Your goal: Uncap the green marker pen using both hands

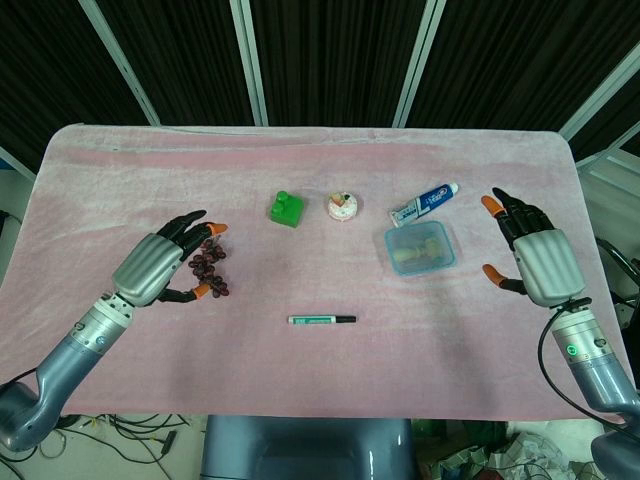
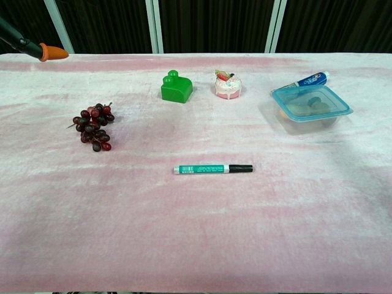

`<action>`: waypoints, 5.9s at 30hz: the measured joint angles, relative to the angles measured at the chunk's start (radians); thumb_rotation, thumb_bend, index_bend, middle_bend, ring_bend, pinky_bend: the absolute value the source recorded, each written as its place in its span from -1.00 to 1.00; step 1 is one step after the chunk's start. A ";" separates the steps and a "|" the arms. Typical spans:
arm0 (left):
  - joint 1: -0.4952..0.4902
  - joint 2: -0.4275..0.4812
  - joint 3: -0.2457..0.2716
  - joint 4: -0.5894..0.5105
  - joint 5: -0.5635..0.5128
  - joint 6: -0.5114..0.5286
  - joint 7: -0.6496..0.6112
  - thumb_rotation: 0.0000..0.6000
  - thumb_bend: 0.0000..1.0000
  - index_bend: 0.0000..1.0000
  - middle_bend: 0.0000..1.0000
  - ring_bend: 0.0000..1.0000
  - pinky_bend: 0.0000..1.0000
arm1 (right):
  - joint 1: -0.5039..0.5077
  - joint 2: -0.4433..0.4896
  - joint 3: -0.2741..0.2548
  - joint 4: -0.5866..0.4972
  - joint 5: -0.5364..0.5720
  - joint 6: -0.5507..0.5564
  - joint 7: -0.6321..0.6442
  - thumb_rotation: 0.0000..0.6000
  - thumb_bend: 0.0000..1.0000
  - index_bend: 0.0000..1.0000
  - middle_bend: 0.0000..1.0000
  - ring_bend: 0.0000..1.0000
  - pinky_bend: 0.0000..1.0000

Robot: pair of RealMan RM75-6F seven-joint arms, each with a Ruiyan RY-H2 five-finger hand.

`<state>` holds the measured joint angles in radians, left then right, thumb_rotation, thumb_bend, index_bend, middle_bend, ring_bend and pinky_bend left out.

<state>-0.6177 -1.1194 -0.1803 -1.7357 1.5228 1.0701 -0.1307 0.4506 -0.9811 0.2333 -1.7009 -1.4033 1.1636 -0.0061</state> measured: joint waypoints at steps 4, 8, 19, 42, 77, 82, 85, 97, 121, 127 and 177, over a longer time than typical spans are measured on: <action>-0.002 0.003 0.004 -0.009 -0.014 -0.006 0.032 1.00 -0.53 -0.65 -0.65 -0.97 -0.74 | -0.006 0.000 -0.015 -0.008 0.010 -0.008 -0.001 1.00 -0.72 -0.87 -0.95 -0.79 -0.64; 0.001 0.011 0.005 -0.030 -0.032 -0.002 0.092 1.00 -0.53 -0.63 -0.65 -0.97 -0.74 | -0.007 0.004 -0.022 -0.006 0.019 -0.015 -0.019 1.00 -0.72 -0.87 -0.95 -0.79 -0.64; 0.013 0.033 0.011 -0.095 -0.153 -0.014 0.241 1.00 -0.53 -0.53 -0.72 -1.00 -0.80 | -0.017 0.003 -0.031 -0.015 0.022 0.009 -0.028 1.00 -0.72 -0.87 -0.95 -0.79 -0.64; -0.429 -0.333 -0.003 -0.096 -1.112 -0.144 0.819 1.00 -0.46 -0.33 -0.72 -1.00 -0.95 | -0.017 -0.035 -0.052 0.051 0.059 0.005 -0.120 1.00 -0.72 -0.88 -0.95 -0.79 -0.64; -0.555 -0.697 -0.003 0.189 -1.198 -0.006 0.944 1.00 -0.39 -0.13 -0.71 -1.00 -1.00 | -0.024 -0.060 -0.072 0.114 0.072 -0.009 -0.093 1.00 -0.72 -0.88 -0.95 -0.79 -0.64; -0.555 -0.715 -0.013 0.208 -1.197 -0.012 0.941 1.00 -0.39 -0.11 -0.71 -1.00 -1.00 | -0.021 -0.062 -0.073 0.121 0.072 -0.016 -0.092 1.00 -0.72 -0.87 -0.95 -0.79 -0.64; -0.554 -0.727 -0.014 0.223 -1.197 -0.011 0.945 1.00 -0.39 -0.09 -0.70 -1.00 -1.00 | -0.021 -0.063 -0.072 0.124 0.073 -0.015 -0.090 1.00 -0.72 -0.87 -0.95 -0.79 -0.64; -0.548 -0.758 -0.023 0.252 -1.196 -0.006 0.967 1.00 -0.39 -0.09 -0.70 -1.00 -1.00 | -0.021 -0.065 -0.075 0.134 0.070 -0.020 -0.072 1.00 -0.72 -0.88 -0.95 -0.79 -0.64; -0.534 -0.782 -0.045 0.288 -1.190 -0.025 0.985 1.00 -0.29 0.00 -0.67 -1.00 -1.00 | -0.022 -0.078 -0.079 0.165 0.072 -0.028 -0.055 1.00 -0.72 -0.88 -0.95 -0.79 -0.64; -0.531 -0.790 -0.046 0.298 -1.182 -0.032 0.985 1.00 -0.29 0.06 -0.64 -0.99 -1.00 | -0.024 -0.080 -0.081 0.169 0.073 -0.028 -0.046 1.00 -0.72 -0.88 -0.95 -0.79 -0.64; -0.511 -0.608 -0.319 0.189 -1.169 0.046 0.844 1.00 -0.02 0.37 -0.39 -0.95 -1.00 | 0.293 -0.182 0.055 -0.135 0.443 -0.304 -0.001 1.00 -0.71 -0.32 -0.96 -0.81 -0.65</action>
<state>-1.1289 -1.7278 -0.4991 -1.5472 0.3537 1.1162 0.7132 0.7434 -1.1631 0.2879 -1.8363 -0.9603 0.8594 -0.0067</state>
